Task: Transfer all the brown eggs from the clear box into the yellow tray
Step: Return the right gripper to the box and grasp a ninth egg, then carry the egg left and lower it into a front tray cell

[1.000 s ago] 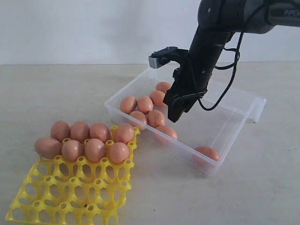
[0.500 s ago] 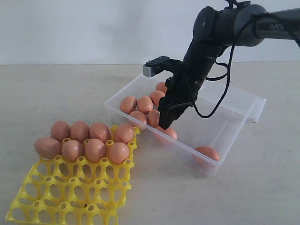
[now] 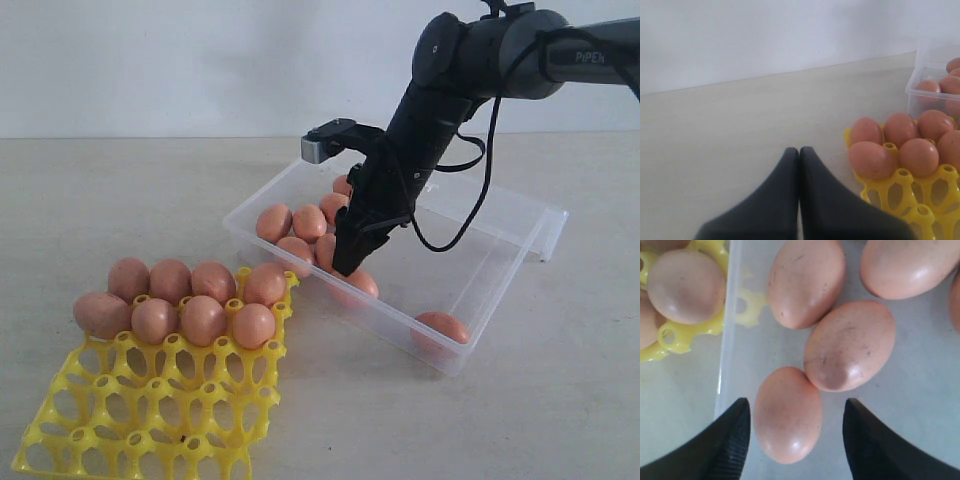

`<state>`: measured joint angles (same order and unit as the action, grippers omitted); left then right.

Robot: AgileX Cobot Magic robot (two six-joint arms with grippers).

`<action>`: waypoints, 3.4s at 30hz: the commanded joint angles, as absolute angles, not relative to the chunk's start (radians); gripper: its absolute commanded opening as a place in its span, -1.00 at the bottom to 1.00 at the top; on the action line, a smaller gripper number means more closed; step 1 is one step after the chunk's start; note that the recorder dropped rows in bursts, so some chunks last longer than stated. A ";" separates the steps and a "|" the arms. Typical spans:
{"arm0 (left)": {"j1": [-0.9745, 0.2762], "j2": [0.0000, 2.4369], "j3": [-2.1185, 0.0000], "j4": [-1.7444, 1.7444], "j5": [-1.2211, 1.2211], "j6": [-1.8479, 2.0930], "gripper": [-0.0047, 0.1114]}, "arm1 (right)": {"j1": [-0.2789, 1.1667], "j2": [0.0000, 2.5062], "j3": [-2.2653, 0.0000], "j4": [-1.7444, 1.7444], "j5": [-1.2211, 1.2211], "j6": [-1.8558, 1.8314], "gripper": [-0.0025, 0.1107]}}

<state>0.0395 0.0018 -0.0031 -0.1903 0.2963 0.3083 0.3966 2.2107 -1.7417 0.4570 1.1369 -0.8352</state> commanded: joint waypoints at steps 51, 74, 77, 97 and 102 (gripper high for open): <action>0.033 0.000 0.000 -0.190 0.288 0.313 -0.99 | 0.844 1.507 -0.853 0.538 -0.480 -0.215 -0.96; 0.033 0.000 0.000 -0.190 0.288 0.313 -0.99 | 0.939 1.998 -1.211 -0.758 -0.600 1.064 -0.96; 0.033 0.000 0.000 -0.190 0.288 0.313 -0.99 | 0.941 2.028 -1.211 -0.758 -0.573 1.064 -0.96; 0.025 0.000 0.000 -0.190 0.288 0.313 -0.99 | 0.967 2.168 -1.296 -0.688 -0.504 1.063 -0.96; 0.025 0.000 0.000 -0.190 0.288 0.313 -0.99 | 0.982 2.187 -1.296 -0.709 -0.480 1.061 -0.96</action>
<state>0.0345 0.0018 -0.0031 -0.1903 0.2963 0.3083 0.9759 2.1765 -1.2934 -0.6913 -0.4987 1.0664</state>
